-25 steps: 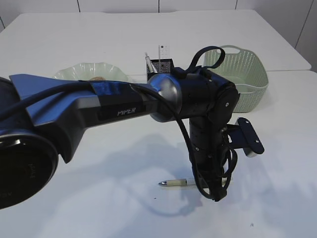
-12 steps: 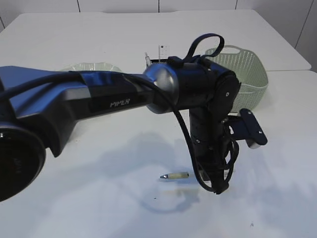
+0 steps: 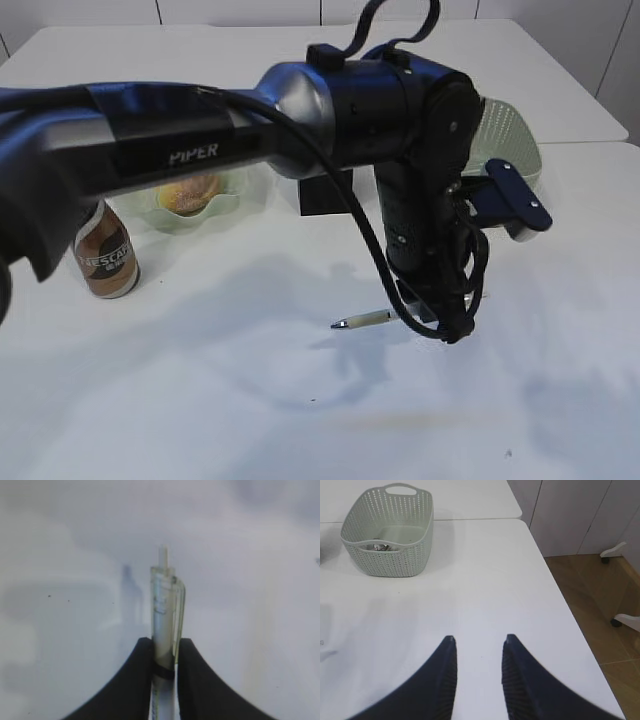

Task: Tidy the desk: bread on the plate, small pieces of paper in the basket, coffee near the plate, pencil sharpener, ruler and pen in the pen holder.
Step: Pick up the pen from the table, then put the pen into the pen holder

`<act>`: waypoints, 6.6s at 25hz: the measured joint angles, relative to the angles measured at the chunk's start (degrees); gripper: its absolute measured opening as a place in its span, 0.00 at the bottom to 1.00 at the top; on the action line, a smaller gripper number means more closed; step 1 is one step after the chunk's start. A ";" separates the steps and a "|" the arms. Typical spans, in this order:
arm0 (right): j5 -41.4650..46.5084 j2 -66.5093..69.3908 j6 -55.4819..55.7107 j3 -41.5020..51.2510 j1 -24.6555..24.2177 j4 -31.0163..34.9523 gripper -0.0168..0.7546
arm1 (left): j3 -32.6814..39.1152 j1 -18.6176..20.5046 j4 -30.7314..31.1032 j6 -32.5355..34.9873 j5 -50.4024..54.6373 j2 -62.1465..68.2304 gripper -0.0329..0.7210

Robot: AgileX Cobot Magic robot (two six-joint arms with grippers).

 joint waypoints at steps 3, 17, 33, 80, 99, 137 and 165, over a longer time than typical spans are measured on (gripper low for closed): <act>0.00 0.00 0.00 0.00 0.00 0.11 0.36 | 0.00 0.92 0.00 -1.16 -0.11 -1.74 0.14; 0.00 0.00 0.00 0.00 0.00 0.11 0.36 | 0.00 7.40 -2.99 -6.70 -3.25 -10.13 0.14; 1.45 0.00 0.00 0.00 0.00 0.11 0.36 | 0.00 16.83 -11.62 -7.27 -5.90 -17.80 0.14; 2.89 0.00 0.10 0.00 0.00 0.67 0.36 | 42.35 23.17 -23.22 -7.35 -57.77 -39.72 0.12; 2.89 0.00 0.10 0.00 0.00 0.79 0.36 | 42.35 18.47 -25.75 -7.35 -86.09 -26.81 0.12; 2.89 0.00 0.10 0.00 0.00 0.82 0.36 | 20.98 18.30 -21.21 -10.68 -86.89 -4.58 0.12; 2.30 0.00 0.10 0.00 0.00 0.82 0.36 | 16.94 20.60 -21.21 -10.91 -85.19 1.58 0.12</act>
